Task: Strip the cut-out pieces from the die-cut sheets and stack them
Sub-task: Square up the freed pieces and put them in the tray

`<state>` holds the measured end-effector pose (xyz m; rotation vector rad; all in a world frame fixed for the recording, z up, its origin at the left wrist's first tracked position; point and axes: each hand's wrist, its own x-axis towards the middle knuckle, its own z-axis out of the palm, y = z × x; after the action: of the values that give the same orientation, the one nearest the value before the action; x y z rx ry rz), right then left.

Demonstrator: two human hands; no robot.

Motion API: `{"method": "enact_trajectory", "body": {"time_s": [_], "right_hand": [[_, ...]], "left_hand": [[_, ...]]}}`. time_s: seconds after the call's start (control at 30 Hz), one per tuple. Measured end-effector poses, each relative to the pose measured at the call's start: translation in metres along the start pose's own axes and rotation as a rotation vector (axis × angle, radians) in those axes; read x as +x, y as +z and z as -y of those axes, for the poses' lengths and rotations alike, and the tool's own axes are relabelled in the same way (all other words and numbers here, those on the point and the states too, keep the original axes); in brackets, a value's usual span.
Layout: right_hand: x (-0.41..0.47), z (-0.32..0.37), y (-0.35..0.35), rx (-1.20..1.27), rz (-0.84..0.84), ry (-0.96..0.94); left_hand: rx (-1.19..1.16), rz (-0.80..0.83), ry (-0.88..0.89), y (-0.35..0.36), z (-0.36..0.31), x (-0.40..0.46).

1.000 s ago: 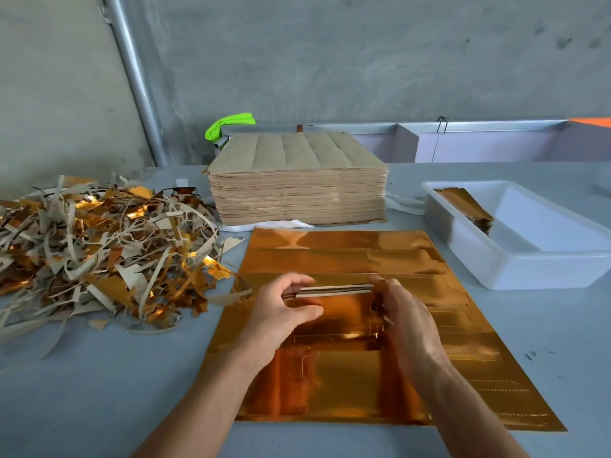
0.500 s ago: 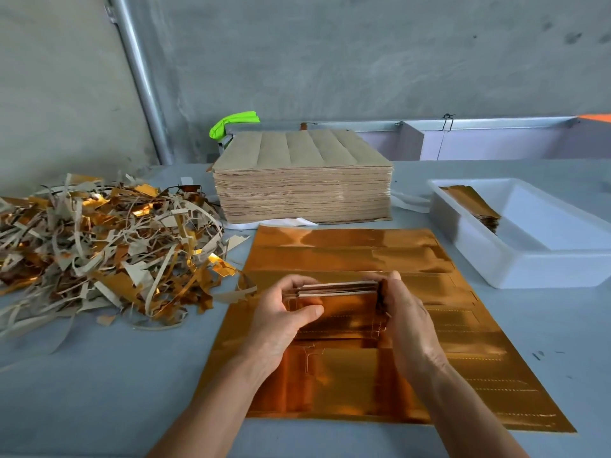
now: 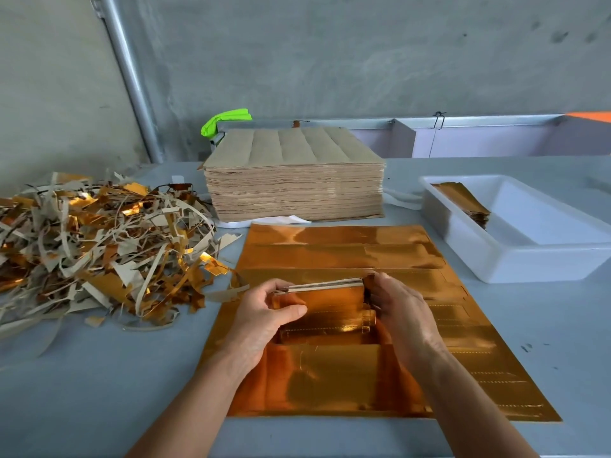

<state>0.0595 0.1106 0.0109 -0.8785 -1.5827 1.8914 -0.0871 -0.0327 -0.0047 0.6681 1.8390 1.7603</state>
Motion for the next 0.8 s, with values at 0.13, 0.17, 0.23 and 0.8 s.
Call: {"method": "enact_trajectory", "body": {"time_s": [0.13, 0.17, 0.23, 0.8], "right_hand": [[-0.001, -0.001, -0.006, -0.085, 0.081, -0.029], [-0.003, -0.001, -0.007, -0.173, 0.12, -0.076], [-0.007, -0.001, -0.006, -0.296, 0.163, -0.165], [-0.001, 0.006, 0.02, 0.366, 0.142, 0.119]], "left_hand": [[0.008, -0.009, 0.011, -0.003, 0.002, 0.001], [0.022, -0.005, 0.014, -0.002, 0.003, 0.002], [0.058, -0.023, 0.012, 0.0, 0.004, 0.003], [-0.438, 0.044, -0.234, 0.019, -0.029, -0.002]]}}
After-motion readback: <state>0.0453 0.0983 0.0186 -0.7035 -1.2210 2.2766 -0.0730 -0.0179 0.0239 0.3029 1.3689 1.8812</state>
